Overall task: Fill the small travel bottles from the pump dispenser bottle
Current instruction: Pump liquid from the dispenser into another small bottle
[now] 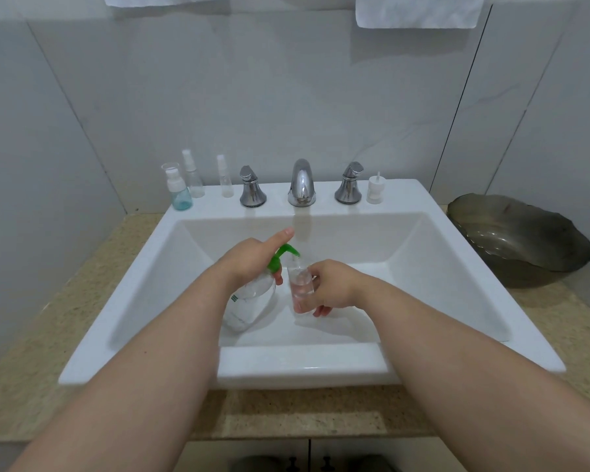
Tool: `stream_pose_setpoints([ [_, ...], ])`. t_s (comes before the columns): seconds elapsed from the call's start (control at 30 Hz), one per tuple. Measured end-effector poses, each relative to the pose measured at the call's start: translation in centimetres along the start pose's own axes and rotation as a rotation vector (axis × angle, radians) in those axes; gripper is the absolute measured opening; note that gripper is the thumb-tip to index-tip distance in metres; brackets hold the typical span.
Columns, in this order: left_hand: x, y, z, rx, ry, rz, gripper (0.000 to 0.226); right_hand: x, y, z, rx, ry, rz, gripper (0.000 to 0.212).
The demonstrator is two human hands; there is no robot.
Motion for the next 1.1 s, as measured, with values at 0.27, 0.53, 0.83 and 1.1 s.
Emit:
stream_pose_setpoints([
  [0.27, -0.36, -0.23, 0.08, 0.0, -0.015, -0.011, 0.075, 0.22, -0.33, -0.06, 0.004, 0.004, -0.002, 0.039],
  [0.53, -0.42, -0.21, 0.07, 0.001, -0.012, -0.025, 0.072, 0.09, -0.15, -0.01, 0.003, 0.003, -0.008, 0.038],
  [0.83, -0.8, -0.37, 0.11, 0.035, -0.003, -0.014, 0.065, -0.07, 0.08, 0.11, 0.01, 0.002, -0.001, 0.041],
  [1.1, -0.91, -0.27, 0.19, 0.05, -0.026, -0.003, 0.058, -0.06, 0.07, 0.28, 0.028, -0.013, 0.008, 0.042],
])
Point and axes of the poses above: each hand's wrist, its own y-axis towards the middle knuckle, its own z-axis out of the palm, x = y × z, the point moved 6 cm from there along y, towards the middle knuckle, and after that the axes turned 11 degrees about z, right-handed, at the moved point
